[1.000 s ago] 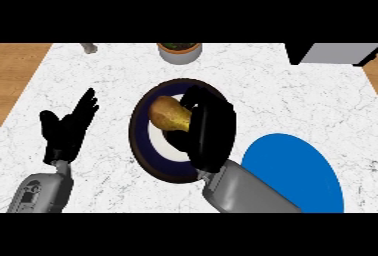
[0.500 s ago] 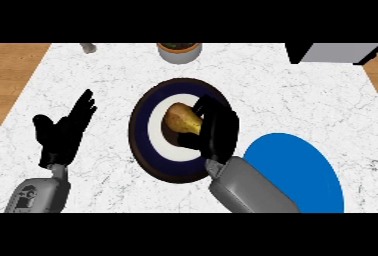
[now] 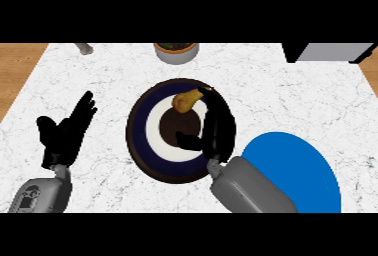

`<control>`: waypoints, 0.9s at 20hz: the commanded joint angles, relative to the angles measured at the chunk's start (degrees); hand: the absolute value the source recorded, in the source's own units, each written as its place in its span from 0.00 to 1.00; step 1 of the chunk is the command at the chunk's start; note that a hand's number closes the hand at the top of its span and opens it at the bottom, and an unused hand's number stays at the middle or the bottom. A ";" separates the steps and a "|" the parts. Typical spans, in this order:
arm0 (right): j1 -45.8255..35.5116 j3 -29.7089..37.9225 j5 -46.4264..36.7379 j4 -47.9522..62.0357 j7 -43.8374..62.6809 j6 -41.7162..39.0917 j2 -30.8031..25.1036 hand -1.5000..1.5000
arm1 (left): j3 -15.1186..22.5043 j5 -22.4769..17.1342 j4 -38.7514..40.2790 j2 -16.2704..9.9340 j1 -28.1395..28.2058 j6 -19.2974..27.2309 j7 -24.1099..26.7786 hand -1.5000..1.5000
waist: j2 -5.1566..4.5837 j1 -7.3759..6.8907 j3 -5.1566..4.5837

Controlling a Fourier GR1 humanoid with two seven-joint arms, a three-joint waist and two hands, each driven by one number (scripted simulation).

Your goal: Pick the pear from the plate and place it in the plate

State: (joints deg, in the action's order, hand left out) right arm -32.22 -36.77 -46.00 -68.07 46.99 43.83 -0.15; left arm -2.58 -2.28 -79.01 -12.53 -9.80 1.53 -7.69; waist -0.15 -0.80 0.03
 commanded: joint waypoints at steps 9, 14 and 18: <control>2.04 1.31 9.27 -18.57 -7.63 14.31 0.14 0.00 | -1.81 -1.09 -1.05 -1.08 0.20 -0.65 -1.90 0.50 | 0.12 0.49 0.03; 7.68 0.45 23.06 -27.08 -12.69 12.89 0.14 0.00 | -1.64 -1.00 -1.65 -1.74 1.06 -1.93 -1.29 0.50 | 0.01 0.33 0.06; 12.37 4.17 35.35 -26.52 -28.05 7.88 -2.31 0.00 | -1.27 -0.68 -3.24 -0.01 2.05 -1.32 -1.58 0.50 | 0.05 0.41 0.03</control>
State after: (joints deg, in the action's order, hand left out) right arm -22.59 -35.64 -20.04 -93.29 28.04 54.58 -1.28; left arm -3.68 -2.76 -80.69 -12.75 -8.67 0.69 -8.62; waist -0.14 -0.40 0.08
